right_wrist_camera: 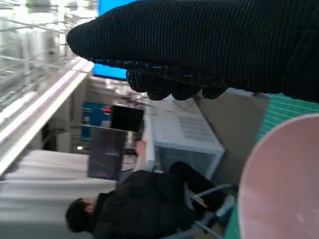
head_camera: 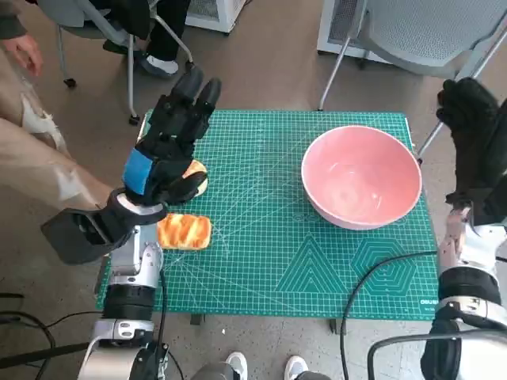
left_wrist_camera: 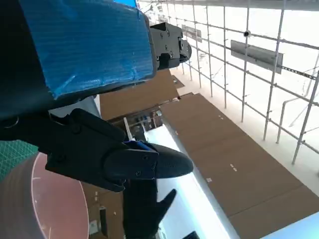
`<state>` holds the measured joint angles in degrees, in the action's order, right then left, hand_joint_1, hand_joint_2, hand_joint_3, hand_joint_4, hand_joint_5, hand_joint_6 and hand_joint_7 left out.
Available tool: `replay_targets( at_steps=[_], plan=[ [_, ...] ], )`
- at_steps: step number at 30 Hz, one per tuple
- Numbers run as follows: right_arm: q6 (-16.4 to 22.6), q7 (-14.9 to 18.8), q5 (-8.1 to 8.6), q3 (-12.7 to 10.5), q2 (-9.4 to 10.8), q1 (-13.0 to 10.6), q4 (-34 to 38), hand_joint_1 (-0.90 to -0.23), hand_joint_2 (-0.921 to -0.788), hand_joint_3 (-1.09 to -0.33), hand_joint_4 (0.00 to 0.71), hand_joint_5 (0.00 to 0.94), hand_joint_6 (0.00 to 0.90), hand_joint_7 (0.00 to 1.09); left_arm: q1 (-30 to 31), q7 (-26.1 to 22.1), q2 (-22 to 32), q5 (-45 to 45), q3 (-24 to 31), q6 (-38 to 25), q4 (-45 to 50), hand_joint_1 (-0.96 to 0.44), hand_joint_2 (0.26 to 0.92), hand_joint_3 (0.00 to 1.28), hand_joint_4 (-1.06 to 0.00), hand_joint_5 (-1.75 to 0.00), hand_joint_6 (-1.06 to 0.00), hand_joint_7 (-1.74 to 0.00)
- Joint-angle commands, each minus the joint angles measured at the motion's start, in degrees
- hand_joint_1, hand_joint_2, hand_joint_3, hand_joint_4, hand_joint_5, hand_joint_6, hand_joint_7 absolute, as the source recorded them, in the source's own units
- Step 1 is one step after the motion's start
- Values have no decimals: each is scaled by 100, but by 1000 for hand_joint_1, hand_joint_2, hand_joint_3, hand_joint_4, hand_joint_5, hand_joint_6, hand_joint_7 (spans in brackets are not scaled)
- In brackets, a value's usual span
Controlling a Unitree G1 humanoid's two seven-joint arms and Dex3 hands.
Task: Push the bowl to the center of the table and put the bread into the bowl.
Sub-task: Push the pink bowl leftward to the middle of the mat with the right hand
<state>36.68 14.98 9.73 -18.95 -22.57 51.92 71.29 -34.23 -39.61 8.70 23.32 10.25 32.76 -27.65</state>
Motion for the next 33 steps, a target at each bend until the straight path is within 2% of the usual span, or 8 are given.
replay_targets(
  at_steps=[1,6,9,15,33],
  plan=[
    [-274,-95,-66,-6,-35,-15,193,-667,-921,-860,163,1,119,246,96,35,60,31,50,-45,118,-683,921,296,1,1,1,-241],
    [-449,-157,-137,-9,-22,-44,282,-648,-921,-866,163,1,121,230,121,34,87,21,56,-39,155,-683,921,296,1,1,1,-241],
    [-556,-180,-164,-11,-19,-64,325,-644,-921,-874,161,0,146,182,139,24,105,27,60,-46,188,-683,921,297,1,1,1,-241],
    [-801,-191,-136,-49,9,-76,385,-652,-921,-875,158,0,160,150,182,46,156,-19,76,-34,262,-681,921,300,1,1,1,-236],
    [-1205,-203,-154,-82,52,-104,460,-666,-921,-847,164,2,180,107,245,154,245,-58,68,-44,382,-690,921,353,1,1,1,-226]
  ],
)
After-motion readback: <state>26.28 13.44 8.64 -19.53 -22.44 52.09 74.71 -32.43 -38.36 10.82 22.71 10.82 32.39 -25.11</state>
